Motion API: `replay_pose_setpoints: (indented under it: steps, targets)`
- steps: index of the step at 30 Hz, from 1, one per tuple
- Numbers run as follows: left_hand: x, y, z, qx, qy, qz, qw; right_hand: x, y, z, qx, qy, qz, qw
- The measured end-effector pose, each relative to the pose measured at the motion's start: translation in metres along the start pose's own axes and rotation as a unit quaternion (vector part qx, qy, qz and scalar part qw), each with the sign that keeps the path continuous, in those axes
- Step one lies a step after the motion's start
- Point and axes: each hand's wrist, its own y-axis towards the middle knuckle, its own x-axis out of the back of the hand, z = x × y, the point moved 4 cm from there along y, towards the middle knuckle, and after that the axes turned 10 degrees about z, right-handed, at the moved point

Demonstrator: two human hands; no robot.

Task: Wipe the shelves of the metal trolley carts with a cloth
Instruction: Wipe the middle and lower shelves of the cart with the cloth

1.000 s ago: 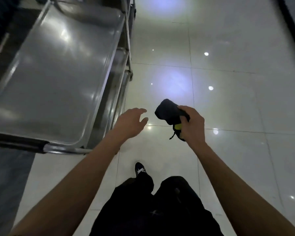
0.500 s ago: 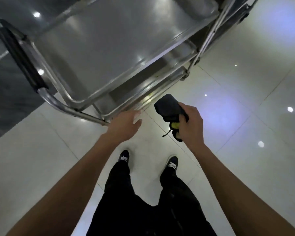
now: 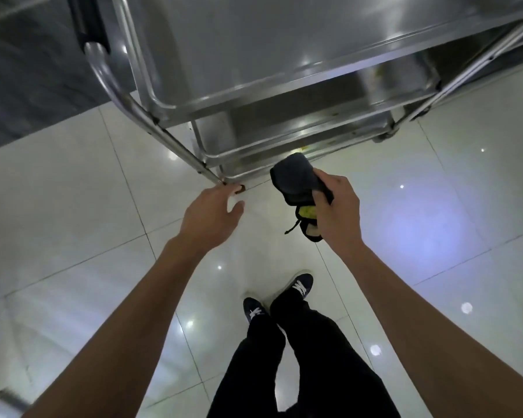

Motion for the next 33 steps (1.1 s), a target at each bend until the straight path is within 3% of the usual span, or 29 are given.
replay_pose_setpoints:
  steps: [7, 16, 24, 33]
  targets:
    - [-0.018, 0.033, 0.022, -0.004, -0.023, -0.063, 0.998, -0.039, 0.051, -0.011, 0.057, -0.009, 0.004, 0.998]
    - [-0.055, 0.134, 0.065, 0.036, -0.002, -0.104, 0.994, -0.092, 0.171, -0.041, 0.144, -0.048, 0.034, 0.988]
    - [-0.08, 0.216, 0.117, 0.011, 0.069, -0.18, 0.981, -0.134, 0.254, -0.061, 0.241, -0.065, -0.004, 0.968]
    - [-0.097, 0.259, 0.142, -0.025, 0.136, -0.247, 0.959, -0.172, 0.292, -0.072, 0.344, -0.107, -0.058, 0.931]
